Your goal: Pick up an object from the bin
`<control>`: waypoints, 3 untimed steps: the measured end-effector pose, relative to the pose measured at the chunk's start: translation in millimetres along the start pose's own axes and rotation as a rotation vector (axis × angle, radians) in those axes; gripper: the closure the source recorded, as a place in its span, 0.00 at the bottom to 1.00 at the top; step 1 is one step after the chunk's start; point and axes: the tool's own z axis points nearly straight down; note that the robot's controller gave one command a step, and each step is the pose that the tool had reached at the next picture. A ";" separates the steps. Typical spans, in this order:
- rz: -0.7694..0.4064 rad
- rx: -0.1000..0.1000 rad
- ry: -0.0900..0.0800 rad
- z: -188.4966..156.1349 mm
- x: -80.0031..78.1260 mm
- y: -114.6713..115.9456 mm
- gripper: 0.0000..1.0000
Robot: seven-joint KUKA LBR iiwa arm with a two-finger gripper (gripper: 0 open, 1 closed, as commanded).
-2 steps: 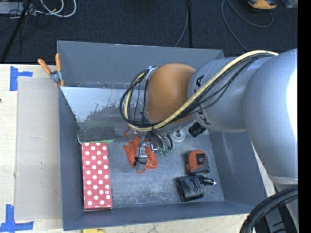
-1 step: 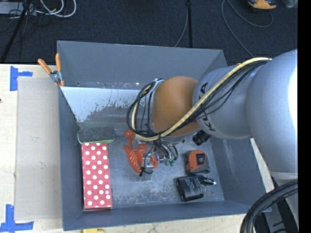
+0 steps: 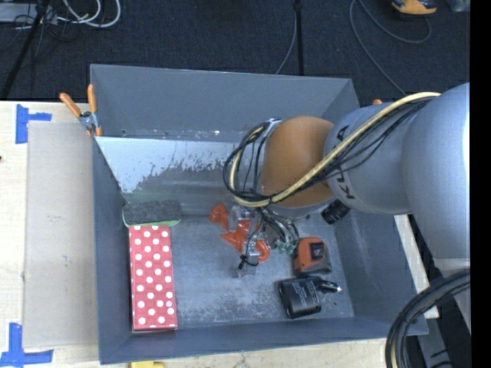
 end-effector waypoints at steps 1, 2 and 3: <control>0.030 0.000 -0.002 2.9 -5.2 -31.4 0.00; 0.068 0.000 0.002 1.5 -19.5 -39.8 0.00; 0.116 -0.003 -0.003 2.2 -24.0 -57.9 0.00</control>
Offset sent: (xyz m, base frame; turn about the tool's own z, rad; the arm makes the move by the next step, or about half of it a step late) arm 0.0293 -0.0445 0.0000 0.0903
